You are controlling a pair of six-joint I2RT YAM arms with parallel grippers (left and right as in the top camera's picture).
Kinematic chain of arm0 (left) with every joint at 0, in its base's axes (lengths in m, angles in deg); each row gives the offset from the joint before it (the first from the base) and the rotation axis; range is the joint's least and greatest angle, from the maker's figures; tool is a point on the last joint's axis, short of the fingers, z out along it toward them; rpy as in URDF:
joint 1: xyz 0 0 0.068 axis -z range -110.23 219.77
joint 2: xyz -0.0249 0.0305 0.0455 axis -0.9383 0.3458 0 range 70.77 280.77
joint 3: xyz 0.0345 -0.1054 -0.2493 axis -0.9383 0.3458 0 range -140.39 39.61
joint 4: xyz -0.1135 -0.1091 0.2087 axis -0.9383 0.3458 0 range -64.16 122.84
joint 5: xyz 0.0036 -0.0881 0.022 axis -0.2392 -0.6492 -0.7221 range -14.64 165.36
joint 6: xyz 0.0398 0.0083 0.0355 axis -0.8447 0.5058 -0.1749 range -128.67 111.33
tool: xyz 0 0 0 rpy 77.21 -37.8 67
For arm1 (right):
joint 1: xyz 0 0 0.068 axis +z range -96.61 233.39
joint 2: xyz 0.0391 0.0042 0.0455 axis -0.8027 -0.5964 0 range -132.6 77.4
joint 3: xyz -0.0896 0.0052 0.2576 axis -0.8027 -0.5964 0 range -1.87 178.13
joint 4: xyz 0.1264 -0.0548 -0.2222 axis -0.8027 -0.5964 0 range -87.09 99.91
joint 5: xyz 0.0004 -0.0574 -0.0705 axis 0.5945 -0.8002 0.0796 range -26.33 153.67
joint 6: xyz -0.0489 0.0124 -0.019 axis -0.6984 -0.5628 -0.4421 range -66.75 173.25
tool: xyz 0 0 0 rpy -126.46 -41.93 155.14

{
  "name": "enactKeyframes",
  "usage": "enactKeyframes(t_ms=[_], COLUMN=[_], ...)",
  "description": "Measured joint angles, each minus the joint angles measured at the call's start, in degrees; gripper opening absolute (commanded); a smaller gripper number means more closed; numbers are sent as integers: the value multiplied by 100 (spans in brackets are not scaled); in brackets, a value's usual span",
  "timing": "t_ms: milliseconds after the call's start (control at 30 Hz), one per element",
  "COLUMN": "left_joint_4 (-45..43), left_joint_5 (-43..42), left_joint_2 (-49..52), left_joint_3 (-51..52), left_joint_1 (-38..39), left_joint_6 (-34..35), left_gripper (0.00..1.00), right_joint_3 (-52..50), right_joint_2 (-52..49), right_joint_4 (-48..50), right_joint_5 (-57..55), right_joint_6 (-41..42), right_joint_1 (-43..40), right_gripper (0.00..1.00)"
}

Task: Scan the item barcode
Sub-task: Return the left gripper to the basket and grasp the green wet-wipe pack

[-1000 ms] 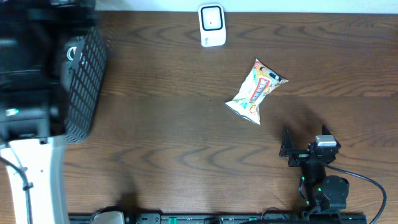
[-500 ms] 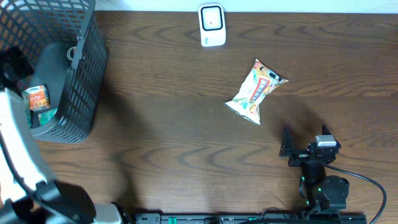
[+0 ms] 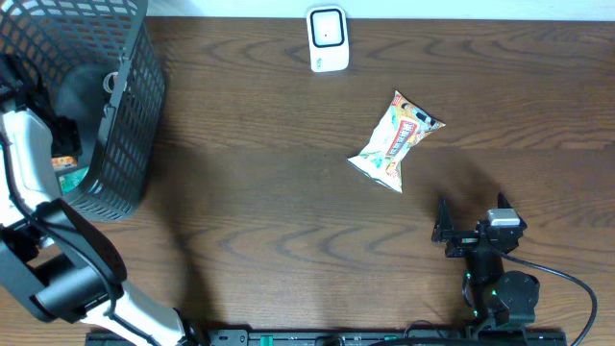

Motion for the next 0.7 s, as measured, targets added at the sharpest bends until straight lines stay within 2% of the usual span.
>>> enactKeyframes(t_ms=[233, 300, 400, 700], left_joint_4=[-157, -192, -229, -291], left_joint_5=[328, 358, 409, 238], left_joint_2=[365, 415, 470, 479], left_joint_3=[0, 0, 0, 0], left_joint_1=[0, 0, -2, -256], left_joint_6=[-90, -92, -105, 116], left_gripper=[89, 85, 84, 84], right_joint_3=[0, 0, 0, 0], right_joint_2=[0, 0, 0, 0], right_joint_4=[0, 0, 0, 0], right_joint_5=[0, 0, 0, 0], right_joint_6=[0, 0, 0, 0], right_joint_1=[0, 0, 0, 0], right_gripper=[99, 99, 99, 99])
